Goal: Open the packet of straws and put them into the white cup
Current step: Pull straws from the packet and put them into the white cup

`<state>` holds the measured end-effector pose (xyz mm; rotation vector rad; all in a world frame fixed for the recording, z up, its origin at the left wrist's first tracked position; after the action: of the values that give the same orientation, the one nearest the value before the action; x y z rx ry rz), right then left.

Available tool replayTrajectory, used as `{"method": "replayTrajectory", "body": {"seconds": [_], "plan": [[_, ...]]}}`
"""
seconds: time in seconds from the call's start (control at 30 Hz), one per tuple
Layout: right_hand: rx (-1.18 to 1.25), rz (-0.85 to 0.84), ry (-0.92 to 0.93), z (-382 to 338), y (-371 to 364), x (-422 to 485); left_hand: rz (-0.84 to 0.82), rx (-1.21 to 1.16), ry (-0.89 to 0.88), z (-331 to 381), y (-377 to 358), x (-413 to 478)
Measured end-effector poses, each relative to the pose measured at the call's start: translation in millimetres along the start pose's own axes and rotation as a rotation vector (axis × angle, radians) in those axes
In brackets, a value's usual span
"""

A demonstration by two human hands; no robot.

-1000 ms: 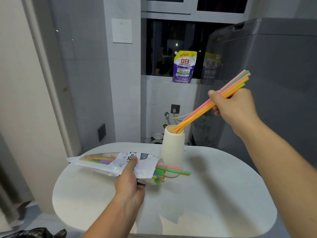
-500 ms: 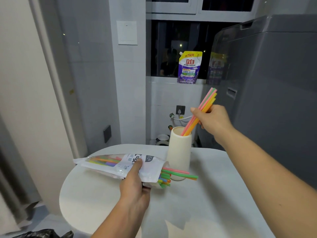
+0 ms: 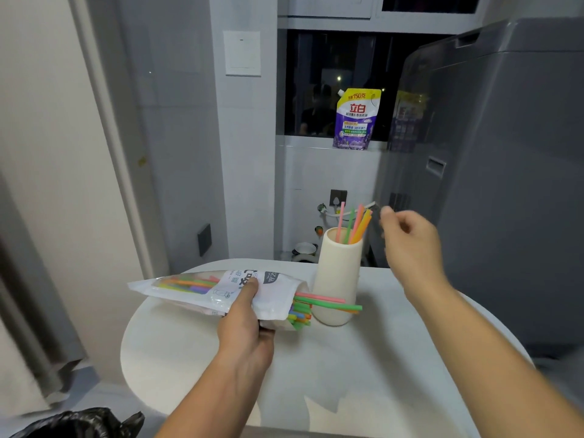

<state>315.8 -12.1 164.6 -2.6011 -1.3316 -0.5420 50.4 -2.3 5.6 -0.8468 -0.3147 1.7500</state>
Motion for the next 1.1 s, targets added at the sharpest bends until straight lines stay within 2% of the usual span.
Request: {"method": "replayTrajectory", "body": {"seconds": [0.07,0.2,0.3,0.47,0.7,0.87,0.97,1.03,1.1], "plan": [[-0.003,-0.088,-0.098,14.3,-11.1,-27.2,0.010,-0.004,-0.022,5.0,0.8,-1.2],[-0.110,-0.376,-0.308,34.3,-42.7,-82.0,0.036,-0.004,-0.071,13.9,3.4,-3.0],[-0.036,-0.450,-0.341,34.2,-55.6,-101.6,0.027,0.007,-0.102,17.6,2.3,-7.8],[0.197,-0.444,-0.422,44.6,-65.8,-113.3,-0.005,0.049,-0.148,20.9,-2.4,-15.5],[0.360,-0.401,-0.548,55.5,-56.0,-108.7,0.008,0.034,-0.203,35.2,5.4,-14.9],[0.644,-0.282,-0.730,64.5,-51.0,-112.8,0.034,0.010,-0.214,39.3,10.5,-15.0],[0.962,-0.174,-0.871,64.8,-55.0,-118.3,0.062,0.011,-0.192,35.7,11.1,-16.9],[1.144,-0.101,-0.889,61.2,-58.8,-121.4,0.078,0.006,-0.163,33.2,11.9,-17.6],[1.195,-0.085,-0.849,61.9,-65.0,-127.1,0.090,-0.001,-0.137,30.6,13.3,-16.9]]}}
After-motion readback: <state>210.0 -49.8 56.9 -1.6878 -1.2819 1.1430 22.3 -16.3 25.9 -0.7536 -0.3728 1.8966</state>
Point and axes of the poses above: each hand's wrist, its own x-axis towards the middle knuckle, its own y-axis out of the back of the hand, z = x × y, the point moved 9 cm from there along x, towards the middle knuckle, and after that the axes turned 14 degrees about x, right-handed, at the moved point
